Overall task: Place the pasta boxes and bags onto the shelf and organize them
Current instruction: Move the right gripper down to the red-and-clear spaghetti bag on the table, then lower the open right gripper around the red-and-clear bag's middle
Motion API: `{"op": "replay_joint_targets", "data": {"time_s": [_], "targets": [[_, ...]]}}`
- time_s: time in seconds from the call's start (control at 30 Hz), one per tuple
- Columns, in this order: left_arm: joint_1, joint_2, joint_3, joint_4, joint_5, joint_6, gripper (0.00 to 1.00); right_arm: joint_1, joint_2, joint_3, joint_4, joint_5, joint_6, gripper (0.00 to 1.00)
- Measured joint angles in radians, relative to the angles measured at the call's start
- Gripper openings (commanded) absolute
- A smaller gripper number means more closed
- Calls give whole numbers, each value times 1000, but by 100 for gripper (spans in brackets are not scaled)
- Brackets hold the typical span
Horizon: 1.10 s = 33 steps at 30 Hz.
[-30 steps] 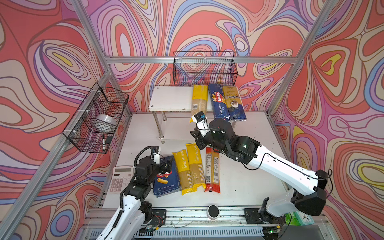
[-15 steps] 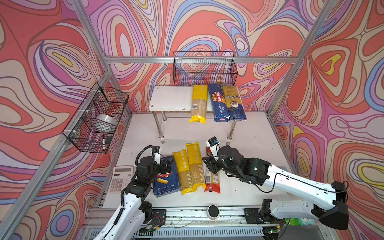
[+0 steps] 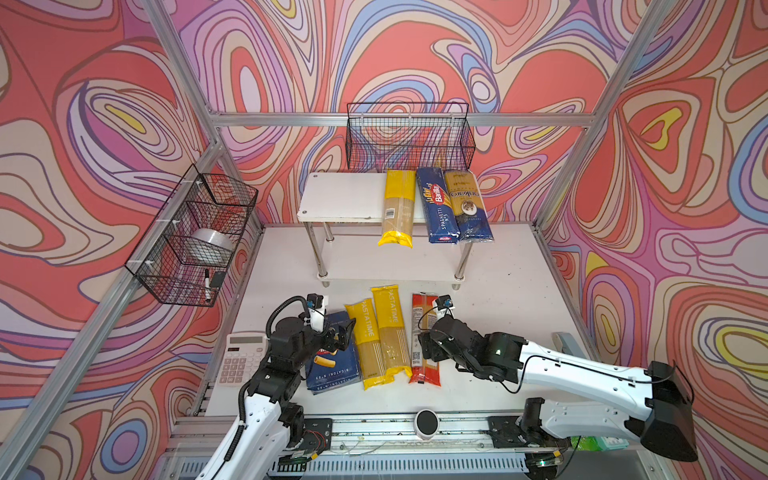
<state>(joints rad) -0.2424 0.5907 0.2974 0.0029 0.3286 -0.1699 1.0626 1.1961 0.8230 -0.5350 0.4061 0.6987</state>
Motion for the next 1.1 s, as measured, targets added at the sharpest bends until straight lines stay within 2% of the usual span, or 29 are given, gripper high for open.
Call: {"op": "replay_joint_targets", "data": {"time_s": [0.1, 0.23, 0.6, 0.9, 1.1], "targets": [[-21, 19, -19, 30, 45, -25, 100, 0, 76, 2, 15, -2, 39, 95], [-40, 41, -38, 55, 76, -44, 100, -7, 170, 3, 37, -31, 88, 96], [-41, -67, -101, 73, 54, -45, 100, -16, 336, 67, -8, -53, 266, 96], [-41, 50, -99, 85, 53, -48, 100, -15, 351, 116, -64, -12, 290, 99], [-41, 49, -99, 103, 58, -48, 100, -66, 350, 95, -42, -29, 269, 98]]}}
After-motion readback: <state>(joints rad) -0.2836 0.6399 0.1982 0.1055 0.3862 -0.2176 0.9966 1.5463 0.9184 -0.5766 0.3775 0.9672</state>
